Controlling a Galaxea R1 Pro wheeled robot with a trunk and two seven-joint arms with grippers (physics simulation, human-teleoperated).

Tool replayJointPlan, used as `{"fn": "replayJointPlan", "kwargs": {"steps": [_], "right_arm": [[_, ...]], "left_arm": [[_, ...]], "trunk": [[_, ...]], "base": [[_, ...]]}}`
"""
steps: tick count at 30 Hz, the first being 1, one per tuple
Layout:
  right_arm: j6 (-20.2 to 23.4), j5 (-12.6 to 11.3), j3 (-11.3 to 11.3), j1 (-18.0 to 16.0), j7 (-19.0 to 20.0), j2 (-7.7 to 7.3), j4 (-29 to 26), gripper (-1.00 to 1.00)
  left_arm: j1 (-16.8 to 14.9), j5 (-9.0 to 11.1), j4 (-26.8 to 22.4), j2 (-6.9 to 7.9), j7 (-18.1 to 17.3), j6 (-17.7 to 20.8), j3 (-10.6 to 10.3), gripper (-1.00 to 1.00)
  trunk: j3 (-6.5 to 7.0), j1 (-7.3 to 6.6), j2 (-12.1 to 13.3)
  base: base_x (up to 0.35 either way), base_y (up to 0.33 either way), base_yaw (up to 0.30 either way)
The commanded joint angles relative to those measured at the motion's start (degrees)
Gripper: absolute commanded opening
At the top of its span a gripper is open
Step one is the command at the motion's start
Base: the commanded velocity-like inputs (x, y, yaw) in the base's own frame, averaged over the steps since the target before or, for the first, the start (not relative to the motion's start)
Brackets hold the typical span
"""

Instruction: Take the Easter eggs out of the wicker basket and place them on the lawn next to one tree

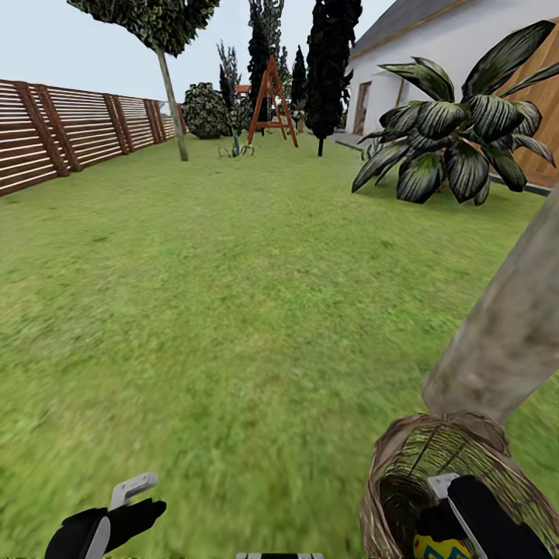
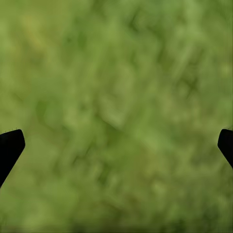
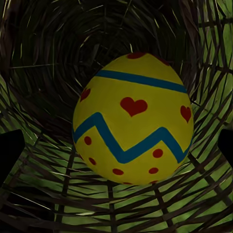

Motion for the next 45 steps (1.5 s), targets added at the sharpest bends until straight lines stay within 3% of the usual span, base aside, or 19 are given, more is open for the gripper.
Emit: {"fn": "replayJointPlan", "kwargs": {"steps": [1,15,45], "right_arm": [[0.2,0.61,0.15,-0.02,0.45,-0.05,-0.07,1.0],[0.36,0.52,0.24,-0.03,0.45,0.22,-0.07,1.0],[0.46,0.6,0.16,-0.03,0.45,0.39,-0.07,1.0]], "left_arm": [[-0.03,0.15,-0.05,-0.01,-0.17,0.3,0.06,1.0],[-0.03,0.14,-0.05,-0.51,-0.17,0.3,-0.11,1.0],[-0.03,0.05,-0.05,-1.16,-0.34,0.3,-0.11,1.0]], "trunk": [[-0.28,0.01,-0.04],[-3.38,0.37,-0.23],[-3.38,0.37,-0.23]], "base": [[0.0,0.0,0.0],[0.0,0.0,0.0],[0.042,-0.01,0.0]]}}
